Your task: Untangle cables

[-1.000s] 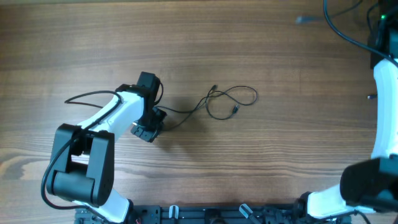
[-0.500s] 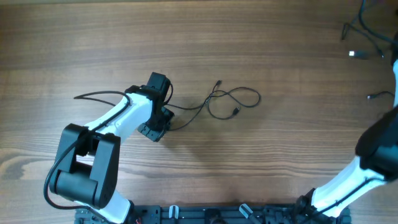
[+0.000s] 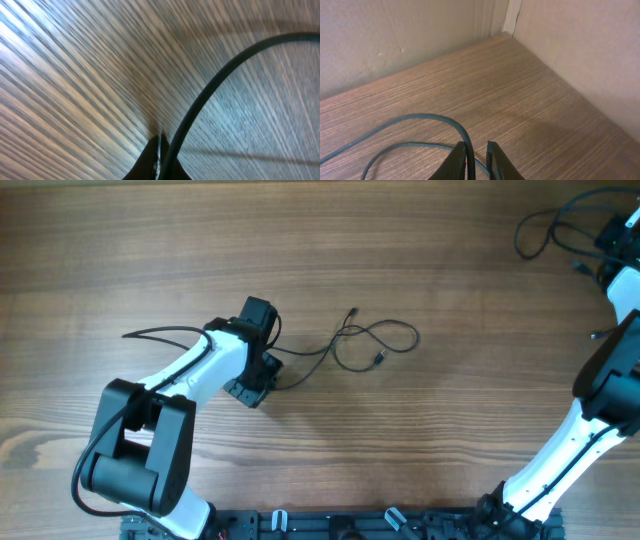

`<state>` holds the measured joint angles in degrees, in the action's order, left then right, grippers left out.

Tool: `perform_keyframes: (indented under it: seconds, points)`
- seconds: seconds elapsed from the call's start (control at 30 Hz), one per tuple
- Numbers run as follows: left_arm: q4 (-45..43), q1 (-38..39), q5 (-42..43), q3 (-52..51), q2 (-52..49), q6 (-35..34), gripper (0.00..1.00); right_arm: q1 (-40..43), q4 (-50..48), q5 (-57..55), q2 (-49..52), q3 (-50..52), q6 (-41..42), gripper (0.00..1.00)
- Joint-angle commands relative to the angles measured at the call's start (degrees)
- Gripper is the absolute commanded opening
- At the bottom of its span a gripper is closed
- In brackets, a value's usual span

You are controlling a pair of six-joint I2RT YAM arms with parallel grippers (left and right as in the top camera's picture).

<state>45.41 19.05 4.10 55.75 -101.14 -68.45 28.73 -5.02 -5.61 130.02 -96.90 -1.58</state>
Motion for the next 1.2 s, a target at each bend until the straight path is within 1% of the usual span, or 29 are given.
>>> perform_keyframes:
  seconds: [0.0,0.03,0.13,0.23,0.3,0.33,0.37,0.43,0.47,0.5,0.53,0.6,0.67,0.7,0.73,0.83,0.93,1.0,1.07,1.17]
  points:
    - [-0.5,2.5,-0.5,-0.2,-0.4,-1.0,0.04,1.2,-2.4,2.3,2.8,-0.6,2.1,0.17]
    - [-0.9,2.9,-0.5,-0.2,-0.4,-1.0,0.05,1.5,-2.8,2.5,3.1,-0.6,2.6,0.17]
    - [-1.8,4.3,-0.5,-0.2,-0.4,-1.0,0.04,3.1,-4.2,2.5,4.3,-0.6,6.0,0.26]
    - [-3.0,5.7,-0.5,-0.2,-0.4,-1.0,0.04,5.7,-4.7,3.6,5.8,-0.6,7.4,0.24]
    - [-4.3,6.7,-0.5,-0.2,-0.4,-1.0,0.04,7.4,-4.5,8.6,6.8,-0.6,7.6,0.24]
    - [-5.2,7.3,-0.6,-0.2,-0.4,-1.0,0.04,8.4,-4.8,13.7,7.4,-0.6,8.3,0.24]
    - [-6.0,7.8,-0.6,-0.2,-0.4,-1.0,0.04,8.8,-4.8,15.8,7.5,-0.6,9.5,0.25]
    - [-7.5,8.1,-0.6,-0.2,-0.4,-1.0,0.05,8.9,-5.3,16.2,7.5,-0.6,11.6,0.27]
    - [-8.5,8.2,-0.6,-0.2,-0.4,-1.0,0.04,8.8,-5.8,16.2,7.5,-0.6,12.6,0.33]
    - [-9.1,8.2,-0.5,-0.2,-0.4,-1.0,0.04,8.7,-5.9,16.4,7.5,-0.6,12.8,0.4]
    - [-9.4,8.2,-0.5,-0.2,-0.4,-1.0,0.04,8.3,-6.1,17.5,7.5,-0.6,13.2,0.54]
    - [-9.5,8.2,-0.5,-0.2,-0.4,-1.0,0.04,8.0,-6.1,20.5,7.5,-0.6,15.0,0.7]
    - [-9.5,8.2,-0.5,-0.2,-0.4,-1.0,0.04,7.6,-5.9,22.2,7.5,-0.6,18.5,0.84]
    - [-9.5,8.2,-0.6,-0.2,-0.4,-1.0,0.04,7.2,-5.2,22.7,7.5,-0.6,21.2,0.93]
    - [-9.5,8.2,-0.6,-0.2,-0.4,-1.0,0.04,6.8,-4.1,22.6,7.5,-0.6,24.7,1.0]
    - [-9.5,8.2,-0.6,-0.2,-0.4,-1.0,0.04,5.2,-0.2,23.8,7.5,-0.6,35.4,1.0]
    - [-9.9,8.2,-0.6,-0.2,-0.4,-1.0,0.04,3.3,1.1,30.2,7.5,-0.6,40.5,1.0]
    - [-10.1,8.2,-0.6,-0.2,-0.4,-1.0,0.04,1.8,2.5,30.1,7.5,-0.6,49.1,1.0]
    - [-10.1,8.2,-0.5,-0.2,-0.4,-1.0,0.04,0.8,2.9,29.4,7.5,-0.6,53.8,1.0]
    - [-10.1,8.2,-0.5,-0.2,-0.4,-1.0,0.04,0.9,3.3,28.1,7.3,-0.6,54.1,1.0]
